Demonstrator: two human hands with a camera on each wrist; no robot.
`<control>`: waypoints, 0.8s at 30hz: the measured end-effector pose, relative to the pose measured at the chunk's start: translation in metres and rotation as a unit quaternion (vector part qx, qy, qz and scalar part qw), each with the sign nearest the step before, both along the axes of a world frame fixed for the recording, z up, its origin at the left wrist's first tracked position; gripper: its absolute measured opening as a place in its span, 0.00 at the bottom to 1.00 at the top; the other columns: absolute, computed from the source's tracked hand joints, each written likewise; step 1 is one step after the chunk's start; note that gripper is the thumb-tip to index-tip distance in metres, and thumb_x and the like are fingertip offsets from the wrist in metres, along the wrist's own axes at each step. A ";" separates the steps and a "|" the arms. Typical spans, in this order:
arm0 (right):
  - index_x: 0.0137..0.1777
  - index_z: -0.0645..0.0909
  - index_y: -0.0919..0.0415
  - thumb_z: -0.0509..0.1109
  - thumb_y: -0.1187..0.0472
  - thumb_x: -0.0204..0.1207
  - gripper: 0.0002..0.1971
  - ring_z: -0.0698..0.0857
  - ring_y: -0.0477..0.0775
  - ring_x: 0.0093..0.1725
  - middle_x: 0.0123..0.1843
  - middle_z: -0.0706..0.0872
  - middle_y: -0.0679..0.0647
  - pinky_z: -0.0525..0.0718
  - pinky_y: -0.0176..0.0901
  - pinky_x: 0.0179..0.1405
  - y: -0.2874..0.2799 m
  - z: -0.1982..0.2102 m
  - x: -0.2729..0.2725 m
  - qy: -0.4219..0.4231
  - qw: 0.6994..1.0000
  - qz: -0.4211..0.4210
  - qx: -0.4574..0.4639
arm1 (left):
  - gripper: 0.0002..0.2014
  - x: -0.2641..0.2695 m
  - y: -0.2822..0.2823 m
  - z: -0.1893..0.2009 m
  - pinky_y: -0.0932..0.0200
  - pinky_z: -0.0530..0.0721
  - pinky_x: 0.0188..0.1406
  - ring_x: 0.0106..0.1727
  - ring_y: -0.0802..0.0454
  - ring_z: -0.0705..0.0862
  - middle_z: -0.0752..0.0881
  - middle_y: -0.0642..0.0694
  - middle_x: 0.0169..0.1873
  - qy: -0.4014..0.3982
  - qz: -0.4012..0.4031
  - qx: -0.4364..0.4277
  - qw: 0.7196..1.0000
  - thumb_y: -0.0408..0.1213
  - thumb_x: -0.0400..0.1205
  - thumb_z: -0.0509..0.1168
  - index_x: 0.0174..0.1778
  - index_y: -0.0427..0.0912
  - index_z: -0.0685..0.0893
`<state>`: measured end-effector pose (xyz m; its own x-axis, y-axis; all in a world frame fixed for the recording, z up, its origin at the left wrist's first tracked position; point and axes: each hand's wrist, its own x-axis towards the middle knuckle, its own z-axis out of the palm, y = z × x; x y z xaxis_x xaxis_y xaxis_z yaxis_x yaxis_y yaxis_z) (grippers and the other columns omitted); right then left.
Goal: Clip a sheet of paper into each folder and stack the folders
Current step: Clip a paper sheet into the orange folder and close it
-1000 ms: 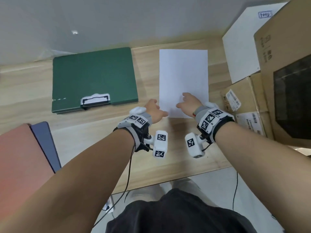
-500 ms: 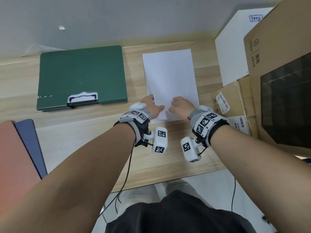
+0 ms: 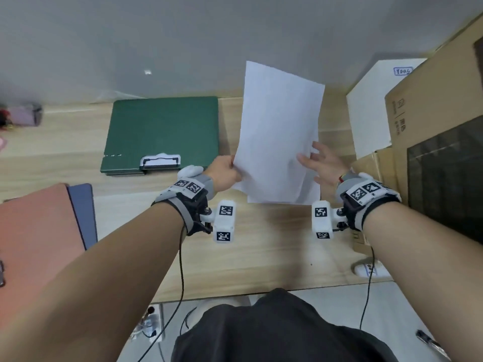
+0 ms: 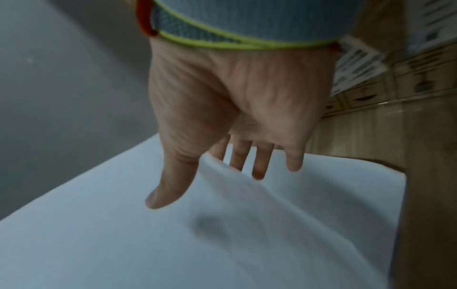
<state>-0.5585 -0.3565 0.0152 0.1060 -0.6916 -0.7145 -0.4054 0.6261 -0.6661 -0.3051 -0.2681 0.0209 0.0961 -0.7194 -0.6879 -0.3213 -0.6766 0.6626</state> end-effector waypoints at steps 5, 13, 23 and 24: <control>0.63 0.83 0.58 0.84 0.51 0.65 0.27 0.90 0.55 0.57 0.60 0.90 0.55 0.85 0.53 0.64 0.005 0.016 0.035 -0.070 0.997 0.021 0.015 | 0.05 0.017 0.018 0.029 0.55 0.75 0.38 0.37 0.47 0.76 0.79 0.45 0.35 -0.015 0.007 0.015 1.000 0.27 0.73 0.69 0.37 0.39 0.80; 0.64 0.83 0.61 0.78 0.54 0.73 0.21 0.89 0.60 0.58 0.58 0.91 0.55 0.86 0.59 0.61 0.036 0.023 0.089 -0.125 0.986 0.094 0.055 | 0.13 0.052 0.088 0.031 0.48 0.84 0.42 0.44 0.39 0.83 0.86 0.36 0.44 -0.093 0.143 0.034 0.985 0.22 0.75 0.52 0.46 0.30 0.82; 0.71 0.77 0.62 0.76 0.46 0.73 0.30 0.83 0.60 0.62 0.65 0.85 0.55 0.80 0.47 0.50 0.098 -0.008 0.147 0.043 0.979 0.200 -0.005 | 0.09 0.153 0.212 0.005 0.60 0.86 0.31 0.40 0.40 0.87 0.89 0.34 0.52 -0.116 0.306 0.145 0.934 0.29 0.84 0.62 0.41 0.43 0.84; 0.73 0.75 0.62 0.77 0.45 0.72 0.34 0.82 0.59 0.63 0.67 0.84 0.55 0.80 0.46 0.48 0.103 -0.010 0.153 0.048 0.979 0.198 0.009 | 0.05 0.170 0.223 0.000 0.56 0.87 0.37 0.43 0.40 0.87 0.88 0.37 0.53 -0.147 0.298 0.165 0.929 0.35 0.83 0.63 0.46 0.46 0.84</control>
<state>-0.4055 -0.2537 0.0052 0.2943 -0.5976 -0.7458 -0.6786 0.4189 -0.6034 -0.1355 -0.0447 0.0211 0.6276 -0.2326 -0.7430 0.0408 -0.9432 0.3298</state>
